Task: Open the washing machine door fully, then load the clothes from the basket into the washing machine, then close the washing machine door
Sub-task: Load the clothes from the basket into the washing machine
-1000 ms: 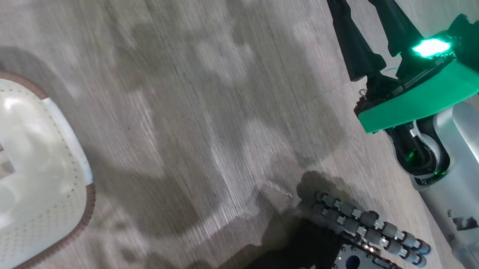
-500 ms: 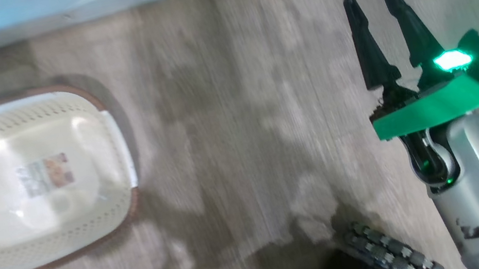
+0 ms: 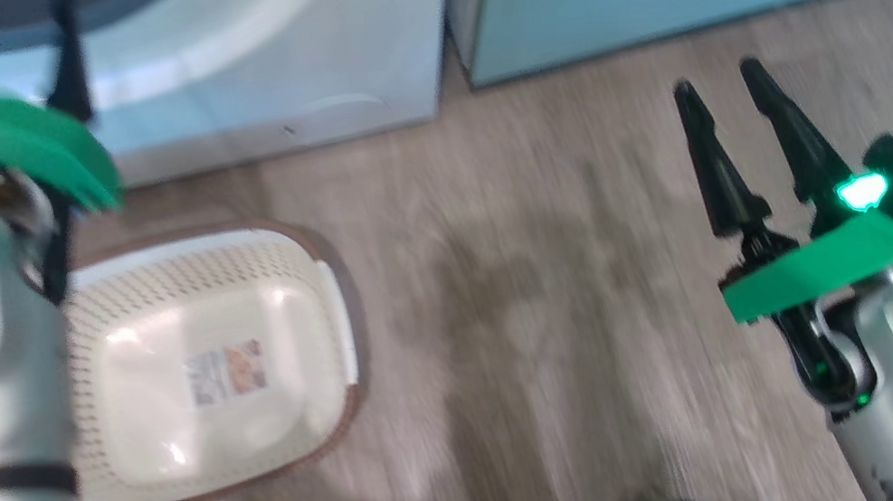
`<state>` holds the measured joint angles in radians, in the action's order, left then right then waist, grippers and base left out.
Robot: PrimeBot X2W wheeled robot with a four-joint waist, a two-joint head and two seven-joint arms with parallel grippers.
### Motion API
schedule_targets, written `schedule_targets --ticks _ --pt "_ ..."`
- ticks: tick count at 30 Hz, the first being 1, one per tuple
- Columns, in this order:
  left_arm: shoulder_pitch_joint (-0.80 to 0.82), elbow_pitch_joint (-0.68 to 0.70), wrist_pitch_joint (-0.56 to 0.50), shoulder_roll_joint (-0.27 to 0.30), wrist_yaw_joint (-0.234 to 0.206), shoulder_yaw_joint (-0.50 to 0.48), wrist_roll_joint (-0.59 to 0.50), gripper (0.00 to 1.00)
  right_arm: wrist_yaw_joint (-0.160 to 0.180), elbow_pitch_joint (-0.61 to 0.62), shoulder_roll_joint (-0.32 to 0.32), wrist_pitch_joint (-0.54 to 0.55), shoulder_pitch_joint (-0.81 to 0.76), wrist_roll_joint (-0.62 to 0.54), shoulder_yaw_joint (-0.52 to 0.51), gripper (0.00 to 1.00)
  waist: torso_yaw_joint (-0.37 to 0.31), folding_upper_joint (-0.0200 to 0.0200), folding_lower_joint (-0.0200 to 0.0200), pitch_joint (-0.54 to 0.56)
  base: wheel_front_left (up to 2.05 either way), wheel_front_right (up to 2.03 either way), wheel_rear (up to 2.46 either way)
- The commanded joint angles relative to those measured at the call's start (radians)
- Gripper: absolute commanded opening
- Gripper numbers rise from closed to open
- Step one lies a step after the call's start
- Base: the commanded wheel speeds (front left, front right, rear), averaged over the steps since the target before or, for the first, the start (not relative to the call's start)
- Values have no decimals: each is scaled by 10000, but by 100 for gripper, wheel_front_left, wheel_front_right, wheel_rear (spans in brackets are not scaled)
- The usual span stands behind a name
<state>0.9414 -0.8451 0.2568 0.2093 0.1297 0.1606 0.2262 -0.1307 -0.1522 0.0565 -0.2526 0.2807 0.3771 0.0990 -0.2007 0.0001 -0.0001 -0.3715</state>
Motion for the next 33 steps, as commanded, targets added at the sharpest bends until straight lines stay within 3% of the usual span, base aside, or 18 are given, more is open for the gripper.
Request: schedule_targets --ticks 1,7,20,33 --pt "-155 500 49 279 7 -216 122 100 0 249 72 -92 -184 -93 121 100 633 -1 1 864 0 0 0" --pt "-2211 1901 49 156 -5 -433 40 100 0 172 132 -92 -731 -182 -63 100 1111 -1 1 1920 0 0 0" --pt "-6416 4780 49 -937 -273 -961 -442 100 0 120 123 -92 -1745 -287 -151 100 1575 -1 1 3693 0 0 0" --pt "-8081 6338 49 -1459 -363 -1189 -1005 100 0 234 66 -92 -2238 -311 -351 100 1848 -1 1 4051 0 0 0"
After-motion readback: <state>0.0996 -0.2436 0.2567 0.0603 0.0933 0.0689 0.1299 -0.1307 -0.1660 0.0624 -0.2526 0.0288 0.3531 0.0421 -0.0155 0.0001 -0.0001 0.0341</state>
